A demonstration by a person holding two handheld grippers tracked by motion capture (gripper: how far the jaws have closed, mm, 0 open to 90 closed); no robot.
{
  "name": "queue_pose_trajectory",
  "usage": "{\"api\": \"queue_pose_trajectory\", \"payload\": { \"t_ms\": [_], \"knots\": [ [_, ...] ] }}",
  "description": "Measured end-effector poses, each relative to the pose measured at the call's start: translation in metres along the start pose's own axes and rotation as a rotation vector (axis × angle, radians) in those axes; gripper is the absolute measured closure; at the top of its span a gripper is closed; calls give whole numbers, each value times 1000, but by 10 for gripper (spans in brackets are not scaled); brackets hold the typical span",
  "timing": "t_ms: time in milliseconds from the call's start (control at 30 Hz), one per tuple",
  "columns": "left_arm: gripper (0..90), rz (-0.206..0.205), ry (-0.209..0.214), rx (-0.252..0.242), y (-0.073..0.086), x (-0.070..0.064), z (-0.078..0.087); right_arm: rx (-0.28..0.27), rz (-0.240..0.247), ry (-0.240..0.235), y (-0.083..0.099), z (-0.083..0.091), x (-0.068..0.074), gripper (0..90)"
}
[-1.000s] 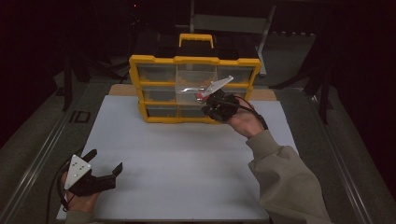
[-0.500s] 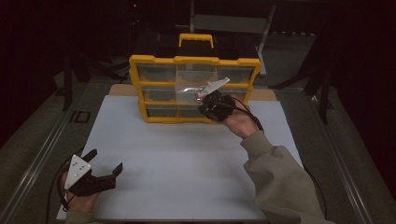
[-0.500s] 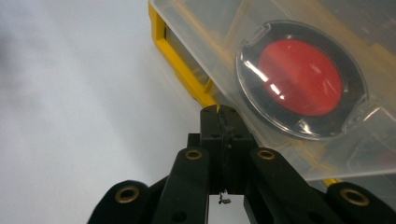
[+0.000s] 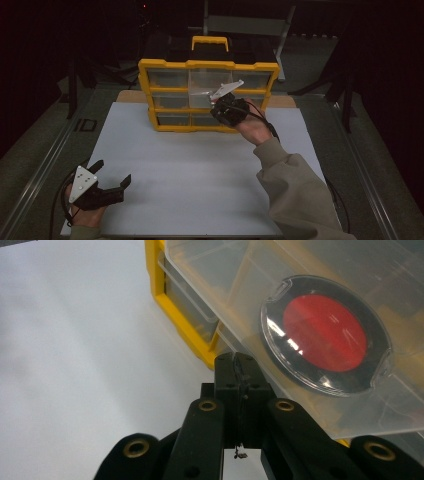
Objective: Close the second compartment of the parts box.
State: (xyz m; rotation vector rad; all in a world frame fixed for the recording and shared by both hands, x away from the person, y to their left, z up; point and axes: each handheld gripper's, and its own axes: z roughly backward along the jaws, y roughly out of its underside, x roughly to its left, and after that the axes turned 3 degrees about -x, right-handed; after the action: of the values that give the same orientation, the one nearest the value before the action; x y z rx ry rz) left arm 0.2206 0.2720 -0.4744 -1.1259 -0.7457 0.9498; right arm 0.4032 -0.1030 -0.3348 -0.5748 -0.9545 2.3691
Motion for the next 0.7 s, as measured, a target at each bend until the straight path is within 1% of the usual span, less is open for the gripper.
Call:
{"api": "queue_pose_trajectory", "payload": {
  "t_ms": [200,700],
  "knots": [
    [4,4,-2,-1,0,0,0,-8,-26,12,-1,-2,-4,894],
    [4,4,-5,-1,1,0,1,-19,-39,19,-4,-6,-9,894]
  ]
}}
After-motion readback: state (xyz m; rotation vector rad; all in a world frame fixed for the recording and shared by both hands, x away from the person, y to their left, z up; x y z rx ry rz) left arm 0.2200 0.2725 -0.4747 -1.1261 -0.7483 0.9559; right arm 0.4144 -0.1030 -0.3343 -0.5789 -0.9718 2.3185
